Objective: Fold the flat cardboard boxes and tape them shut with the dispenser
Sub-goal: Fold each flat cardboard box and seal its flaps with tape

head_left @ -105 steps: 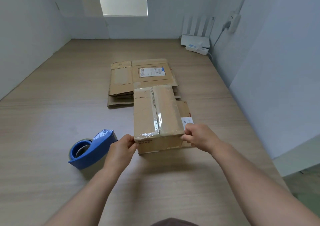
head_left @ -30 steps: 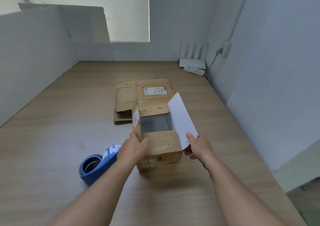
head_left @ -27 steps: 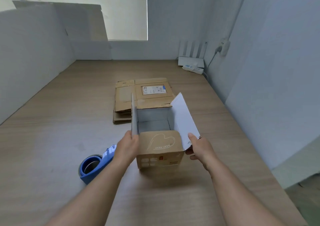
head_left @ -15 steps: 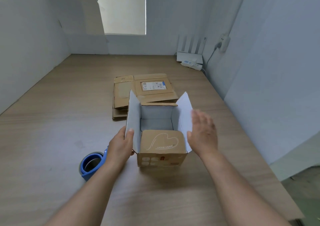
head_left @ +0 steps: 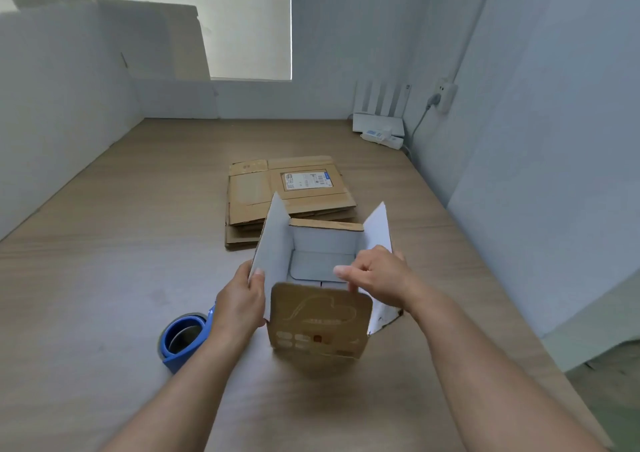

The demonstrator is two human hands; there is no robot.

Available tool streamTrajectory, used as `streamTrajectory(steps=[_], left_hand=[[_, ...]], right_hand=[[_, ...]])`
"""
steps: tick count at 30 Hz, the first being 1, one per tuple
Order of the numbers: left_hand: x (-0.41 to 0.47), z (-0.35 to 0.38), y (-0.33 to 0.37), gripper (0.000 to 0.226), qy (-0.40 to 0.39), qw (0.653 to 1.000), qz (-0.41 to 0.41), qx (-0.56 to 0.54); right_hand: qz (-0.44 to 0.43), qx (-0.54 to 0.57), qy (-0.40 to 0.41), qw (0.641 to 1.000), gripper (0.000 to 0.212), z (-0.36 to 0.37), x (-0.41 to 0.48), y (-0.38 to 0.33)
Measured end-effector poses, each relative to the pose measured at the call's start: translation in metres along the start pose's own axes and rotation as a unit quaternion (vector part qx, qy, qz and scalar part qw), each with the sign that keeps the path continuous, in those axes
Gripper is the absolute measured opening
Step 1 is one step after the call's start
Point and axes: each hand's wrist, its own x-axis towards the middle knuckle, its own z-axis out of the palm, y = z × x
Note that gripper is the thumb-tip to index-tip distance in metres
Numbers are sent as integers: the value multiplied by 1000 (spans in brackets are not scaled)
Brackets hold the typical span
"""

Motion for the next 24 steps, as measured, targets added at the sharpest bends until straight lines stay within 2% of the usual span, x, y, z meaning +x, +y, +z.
streamTrajectory(steps=[3,4,6,7,8,10,11,13,14,15,18,20,24], left_hand=[[-1,4,4,38,-8,1000,14,22],[-1,6,7,39,-25,999,17,31],[0,7,11,44,-80,996,12,49],[0,6,12,47,-107,993,8,56],[-2,4,12,49,-126,990,6,59],[-8,3,11,50,-138,989,1,46],[-12,3,11,51,-140,990,-6,35],[-19,5,13,53,-146,989,-29,18],[-22,7,13,55,-149,988,-39,4],[-24,8,13,55,-151,987,-46,-16],[-30,10,13,55,-165,983,-60,-61],[-39,10,14,54,-161,982,-59,-75],[-64,9,21,50,-99,988,-64,-96]], right_hand=[[-42,50,-31,997,45,1,-13,3],[-65,64,-35,995,37,6,-14,4],[-76,142,28,987,8,13,-15,7],[-57,179,92,978,16,17,-18,7],[-23,219,159,962,36,22,-19,9],[95,281,254,921,56,28,-23,14],[152,307,262,902,52,32,-25,18],[227,330,216,890,20,37,-33,23],[244,336,186,890,10,40,-39,23],[251,340,174,889,17,45,-43,24],[233,322,198,896,37,50,-53,21],[209,287,229,906,39,49,-55,19],[135,251,258,923,42,36,-65,20]])
